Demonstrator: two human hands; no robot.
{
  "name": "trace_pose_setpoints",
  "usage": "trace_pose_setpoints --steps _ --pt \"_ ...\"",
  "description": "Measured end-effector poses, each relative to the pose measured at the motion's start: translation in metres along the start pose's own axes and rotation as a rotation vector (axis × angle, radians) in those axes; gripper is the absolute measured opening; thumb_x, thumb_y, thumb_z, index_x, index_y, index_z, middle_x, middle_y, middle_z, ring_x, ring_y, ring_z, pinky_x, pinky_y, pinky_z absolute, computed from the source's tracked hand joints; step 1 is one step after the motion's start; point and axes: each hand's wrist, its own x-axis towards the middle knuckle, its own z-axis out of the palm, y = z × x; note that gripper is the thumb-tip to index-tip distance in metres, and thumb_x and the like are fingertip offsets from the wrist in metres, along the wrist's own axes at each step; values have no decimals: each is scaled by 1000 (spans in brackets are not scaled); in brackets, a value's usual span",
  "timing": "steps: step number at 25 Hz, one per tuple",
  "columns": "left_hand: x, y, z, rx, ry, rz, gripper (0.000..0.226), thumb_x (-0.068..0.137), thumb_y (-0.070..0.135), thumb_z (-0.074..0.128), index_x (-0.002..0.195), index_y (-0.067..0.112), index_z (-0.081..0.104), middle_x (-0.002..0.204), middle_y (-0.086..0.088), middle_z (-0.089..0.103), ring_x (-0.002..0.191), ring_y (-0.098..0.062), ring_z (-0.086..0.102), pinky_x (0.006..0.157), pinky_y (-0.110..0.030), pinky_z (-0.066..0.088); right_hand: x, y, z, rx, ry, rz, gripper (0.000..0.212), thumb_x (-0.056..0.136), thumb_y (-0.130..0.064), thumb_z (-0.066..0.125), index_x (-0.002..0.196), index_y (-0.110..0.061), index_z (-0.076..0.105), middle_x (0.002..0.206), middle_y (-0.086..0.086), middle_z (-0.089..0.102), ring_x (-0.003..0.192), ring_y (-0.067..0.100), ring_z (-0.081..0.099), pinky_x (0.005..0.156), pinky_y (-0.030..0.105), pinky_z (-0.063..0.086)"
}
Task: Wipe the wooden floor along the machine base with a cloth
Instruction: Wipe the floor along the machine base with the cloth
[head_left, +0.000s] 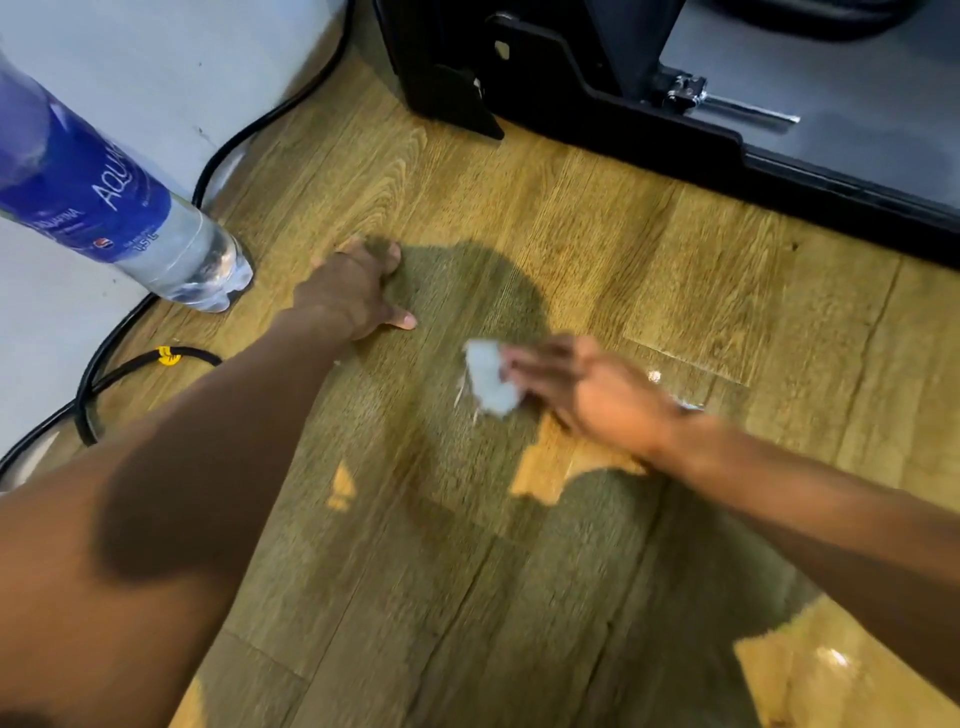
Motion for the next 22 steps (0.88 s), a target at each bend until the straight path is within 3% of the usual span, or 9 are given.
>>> trace_pose_setpoints --steps 2,4,6,8,9,13,15,19,22 --pt "1 5 -4 46 -14 -22 92 73 44 77 149 29 26 147 -8 32 135 -34 30 104 -52 36 19 34 -31 -325 11 157 39 99 -8 39 137 -14 47 149 5 37 130 25 42 107 38 36" --pt "2 13 -9 103 -37 -20 89 73 40 78 147 22 31 145 -11 35 132 -34 34 102 -50 38 22 26 -29 -488 27 196 43 99 -15 37 141 -23 42 150 -1 36 131 22 37 107 38 37" --pt "2 25 -8 140 -58 23 84 71 38 81 141 17 40 141 -11 40 128 -34 40 99 -48 42 1 10 -11 -434 -49 43 47 93 -18 36 138 -25 46 147 -2 40 133 21 38 108 35 37" --pt "2 42 -1 174 -113 82 95 65 40 84 144 21 36 149 -12 32 134 -38 33 103 -49 38 -9 18 -16 -466 -105 -76 47 87 -9 52 132 -21 54 144 -2 45 130 20 44 105 36 38" --pt "2 50 3 180 -140 93 105 62 43 85 148 26 27 154 -13 23 139 -41 24 106 -51 33 -3 31 -32 -482 -95 -46 48 87 -6 56 133 -21 53 145 -3 44 129 19 44 105 37 38" --pt "7 58 6 167 -163 74 128 57 44 87 151 37 1 158 -15 -3 140 -49 6 108 -57 26 41 86 -88 -460 185 430 41 93 -1 50 133 -12 51 146 3 42 131 20 44 114 40 27" --pt "8 56 6 179 -167 69 129 57 43 87 151 37 -1 158 -16 -6 140 -50 5 108 -56 26 39 84 -76 -515 184 443 46 90 3 51 134 -11 50 146 5 42 131 23 43 114 42 26" --pt "10 59 6 167 -198 71 129 58 40 87 151 34 -1 157 -20 -9 138 -53 2 110 -57 22 24 82 -69 -582 9 230 54 86 2 54 136 -18 47 147 -1 40 130 24 43 110 46 33" --pt "10 59 4 162 -206 71 130 57 40 88 151 34 -2 156 -21 -10 138 -54 1 110 -59 22 49 108 -106 -558 185 492 49 90 2 51 135 -17 49 147 0 41 130 27 43 110 45 34"
